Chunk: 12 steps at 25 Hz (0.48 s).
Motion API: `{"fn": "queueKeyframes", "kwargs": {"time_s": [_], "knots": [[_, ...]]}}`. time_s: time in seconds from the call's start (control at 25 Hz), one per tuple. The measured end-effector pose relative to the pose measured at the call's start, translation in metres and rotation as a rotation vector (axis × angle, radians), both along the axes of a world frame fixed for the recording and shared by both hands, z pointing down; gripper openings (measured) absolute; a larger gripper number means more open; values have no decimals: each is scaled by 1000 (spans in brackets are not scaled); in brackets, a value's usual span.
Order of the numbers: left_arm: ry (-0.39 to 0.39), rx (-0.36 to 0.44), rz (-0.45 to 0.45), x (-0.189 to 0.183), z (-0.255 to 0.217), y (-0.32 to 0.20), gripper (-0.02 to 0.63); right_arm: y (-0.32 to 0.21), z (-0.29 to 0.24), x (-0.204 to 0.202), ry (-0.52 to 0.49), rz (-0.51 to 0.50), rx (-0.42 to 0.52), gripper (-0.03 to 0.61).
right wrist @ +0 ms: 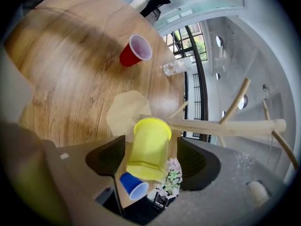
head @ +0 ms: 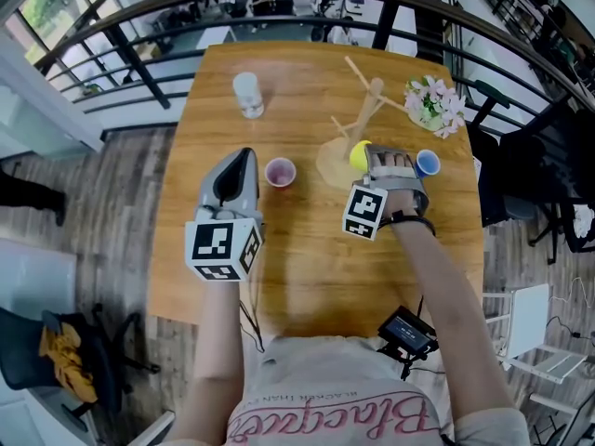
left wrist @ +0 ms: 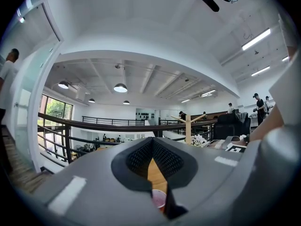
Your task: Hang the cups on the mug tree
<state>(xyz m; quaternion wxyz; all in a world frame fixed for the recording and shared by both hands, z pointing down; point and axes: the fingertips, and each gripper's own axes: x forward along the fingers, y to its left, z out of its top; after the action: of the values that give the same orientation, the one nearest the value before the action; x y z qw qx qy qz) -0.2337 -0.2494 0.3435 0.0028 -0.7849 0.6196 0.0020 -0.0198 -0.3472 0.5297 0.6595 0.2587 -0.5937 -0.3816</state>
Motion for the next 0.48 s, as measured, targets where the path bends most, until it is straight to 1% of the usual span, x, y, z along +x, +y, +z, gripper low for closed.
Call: {"fn": "queueKeyframes", "kwargs": {"time_s": [0.12,0.28,0.48], "knots": [[-6,9,2,7,-4,1,17,3,-3,2,-69,22,-10,368],[-16,20,8,16,-10,4,17,14,-11,3,-161,33,-12,382],[-28,45,14,26,-23,9,17,31,-28,0,-370,90,-68,382]]}}
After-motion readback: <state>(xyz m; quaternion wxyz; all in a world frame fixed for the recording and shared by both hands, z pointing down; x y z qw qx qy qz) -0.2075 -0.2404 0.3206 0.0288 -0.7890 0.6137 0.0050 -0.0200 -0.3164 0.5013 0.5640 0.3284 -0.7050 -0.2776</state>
